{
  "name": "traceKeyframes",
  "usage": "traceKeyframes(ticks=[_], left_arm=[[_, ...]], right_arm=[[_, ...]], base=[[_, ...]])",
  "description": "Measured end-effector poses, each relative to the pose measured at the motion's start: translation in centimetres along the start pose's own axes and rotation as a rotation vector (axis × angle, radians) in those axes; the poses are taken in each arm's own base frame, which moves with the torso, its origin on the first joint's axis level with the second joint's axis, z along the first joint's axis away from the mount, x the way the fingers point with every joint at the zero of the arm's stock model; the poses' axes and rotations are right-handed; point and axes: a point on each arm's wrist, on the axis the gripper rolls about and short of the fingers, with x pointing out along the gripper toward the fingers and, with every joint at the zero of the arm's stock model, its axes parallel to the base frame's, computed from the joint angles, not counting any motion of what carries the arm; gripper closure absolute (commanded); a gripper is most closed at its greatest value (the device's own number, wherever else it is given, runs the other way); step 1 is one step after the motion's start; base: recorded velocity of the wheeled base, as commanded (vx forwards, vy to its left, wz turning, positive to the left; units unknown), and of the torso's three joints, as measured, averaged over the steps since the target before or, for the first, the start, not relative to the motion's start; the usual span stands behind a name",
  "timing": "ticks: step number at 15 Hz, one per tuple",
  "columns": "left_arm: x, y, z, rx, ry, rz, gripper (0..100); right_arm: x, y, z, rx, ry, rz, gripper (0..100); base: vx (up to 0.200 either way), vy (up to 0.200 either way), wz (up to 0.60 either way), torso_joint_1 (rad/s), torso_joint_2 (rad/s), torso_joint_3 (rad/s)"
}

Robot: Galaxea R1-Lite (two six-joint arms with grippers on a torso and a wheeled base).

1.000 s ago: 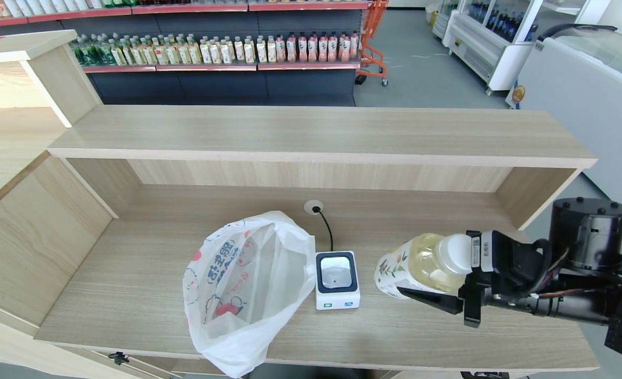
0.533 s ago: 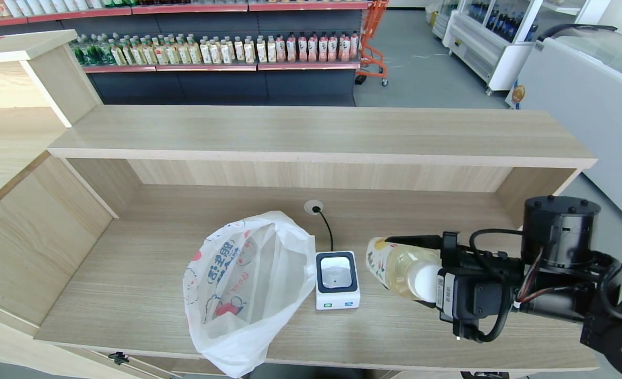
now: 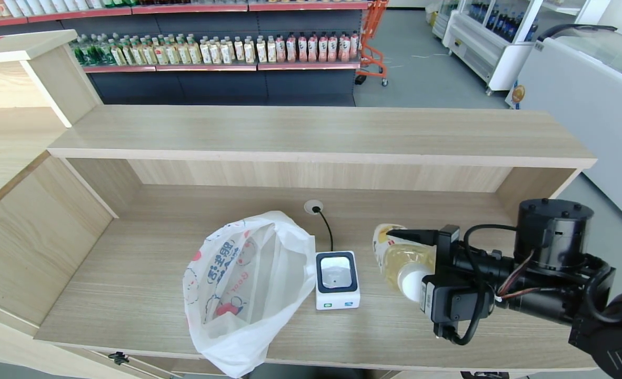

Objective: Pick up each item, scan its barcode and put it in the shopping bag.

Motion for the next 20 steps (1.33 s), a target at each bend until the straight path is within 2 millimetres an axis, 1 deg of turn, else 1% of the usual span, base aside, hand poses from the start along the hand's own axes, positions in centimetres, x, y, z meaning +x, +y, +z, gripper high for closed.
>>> traceKeyframes(ticks=[1,5,7,11,14,20], left_arm=[[0.0,0.0,0.0,-0.001,0.000,0.000,0],[0.0,0.0,0.0,0.001,0.000,0.000,0],[0.0,0.0,0.0,0.000,0.000,0.001,0],[0.0,0.0,0.0,0.000,0.000,0.000,0],[0.0,0.0,0.0,0.001,0.000,0.000,0],[0.0,0.0,0.0,0.002,0.000,0.000,0]], right_arm=[[0.2,0.2,-0.1,-0.005,0.005,0.000,100],[1.6,0.4,-0.5,-0.044,-0.010,-0.079,100],[2.4,1.4,-0.5,-0.037,-0.023,-0.058,100],[2.8,3.4,-0.6,-0.018,-0.026,-0.007,100],[3.1,4.2,-0.8,-0.013,-0.030,-0.015,100],[4.4,5.7,-1.6,0.010,-0.032,-0.008,100]], base=[[0.000,0.200,0.00,-0.002,0.00,-0.002],[0.000,0.000,0.00,0.000,0.00,0.000],[0.000,0.000,0.00,0.000,0.00,0.000],[0.000,0.000,0.00,0.000,0.00,0.000],[0.000,0.000,0.00,0.000,0.00,0.000],[0.000,0.000,0.00,0.000,0.00,0.000]])
